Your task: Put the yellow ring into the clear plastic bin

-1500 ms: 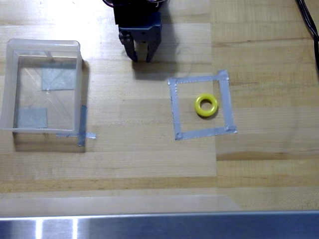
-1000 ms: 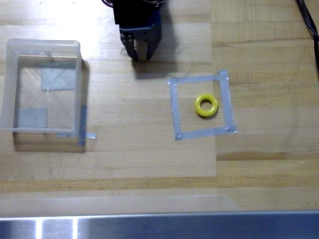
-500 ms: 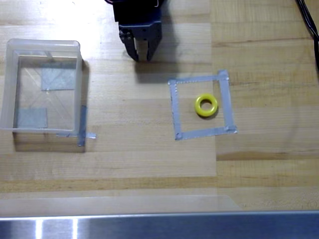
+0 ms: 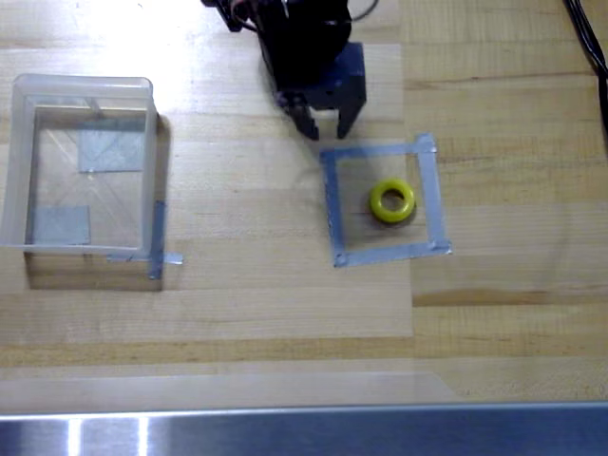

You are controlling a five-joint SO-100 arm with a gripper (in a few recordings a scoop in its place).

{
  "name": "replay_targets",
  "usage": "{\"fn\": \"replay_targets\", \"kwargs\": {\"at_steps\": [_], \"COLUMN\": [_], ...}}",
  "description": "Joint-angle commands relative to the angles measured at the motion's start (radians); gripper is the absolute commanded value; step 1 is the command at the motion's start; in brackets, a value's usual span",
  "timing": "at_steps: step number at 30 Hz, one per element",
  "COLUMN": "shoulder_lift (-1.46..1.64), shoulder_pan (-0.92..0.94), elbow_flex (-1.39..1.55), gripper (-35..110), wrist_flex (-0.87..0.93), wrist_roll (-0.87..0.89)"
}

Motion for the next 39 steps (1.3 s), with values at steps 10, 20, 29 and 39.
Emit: {"fn": "replay_targets", "kwargs": {"at_steps": [10,20,29,39], "shoulder_lift": [-0.44,-0.534,-0.601,-0.686], "shoulder_pan": [-0.074,-0.137,-0.179,-0.175], "elbow_flex": [-0.399,-0.411,-0.408,-0.408], "gripper": [9,21,25,25], "wrist_flex": [-0.089,-0.152,-0.19,-0.241], "wrist_roll": [0.011,0.018,0.02,0.02]}}
